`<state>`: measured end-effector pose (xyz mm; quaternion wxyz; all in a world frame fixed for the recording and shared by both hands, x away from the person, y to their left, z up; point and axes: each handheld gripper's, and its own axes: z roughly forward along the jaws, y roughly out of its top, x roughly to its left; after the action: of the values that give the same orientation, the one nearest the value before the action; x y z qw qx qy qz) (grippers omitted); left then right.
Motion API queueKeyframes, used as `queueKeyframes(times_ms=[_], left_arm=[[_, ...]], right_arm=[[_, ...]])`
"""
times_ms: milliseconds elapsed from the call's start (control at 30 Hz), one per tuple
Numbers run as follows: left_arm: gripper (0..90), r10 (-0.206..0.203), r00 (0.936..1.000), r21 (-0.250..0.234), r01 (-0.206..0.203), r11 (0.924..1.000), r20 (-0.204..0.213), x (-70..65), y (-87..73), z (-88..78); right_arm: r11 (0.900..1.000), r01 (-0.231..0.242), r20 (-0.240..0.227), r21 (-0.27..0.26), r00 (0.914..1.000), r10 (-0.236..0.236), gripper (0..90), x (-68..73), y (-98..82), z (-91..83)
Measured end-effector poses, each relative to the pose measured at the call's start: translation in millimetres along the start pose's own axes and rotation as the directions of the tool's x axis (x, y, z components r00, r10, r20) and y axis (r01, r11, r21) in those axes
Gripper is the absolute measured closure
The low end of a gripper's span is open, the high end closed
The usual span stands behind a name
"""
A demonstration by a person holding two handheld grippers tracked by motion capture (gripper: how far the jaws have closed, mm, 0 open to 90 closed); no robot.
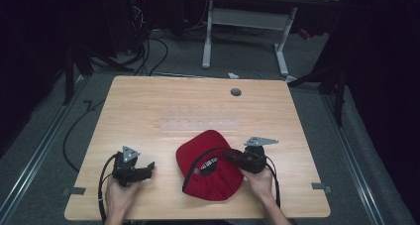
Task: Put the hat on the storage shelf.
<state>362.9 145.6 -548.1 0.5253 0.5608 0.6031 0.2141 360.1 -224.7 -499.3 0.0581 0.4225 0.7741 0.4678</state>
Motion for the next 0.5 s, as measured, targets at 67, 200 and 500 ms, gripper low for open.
queueKeyframes(times_ms=[67,200,500], left_arm=[[17.5,0.005,1.0000,-0.002,-0.005,1.0000,-0.006,-0.4,-0.7,-0.4],[17.8,0.006,1.0000,0.000,-0.006,1.0000,-0.002,-1.1,-0.9,-1.0],[20.1,0.017,0.9995,0.000,-0.017,0.9999,0.027,-10.6,-2.6,-5.1]], right_arm=[[1.000,0.003,0.000,0.001,1.0000,-0.003,82.8,-0.2,0.6,-0.9],[1.000,0.008,0.006,-0.014,1.0000,-0.008,82.9,0.7,6.7,-7.3],[0.999,0.000,0.002,-0.045,1.0000,0.000,82.9,-1.1,15.3,-19.0]])
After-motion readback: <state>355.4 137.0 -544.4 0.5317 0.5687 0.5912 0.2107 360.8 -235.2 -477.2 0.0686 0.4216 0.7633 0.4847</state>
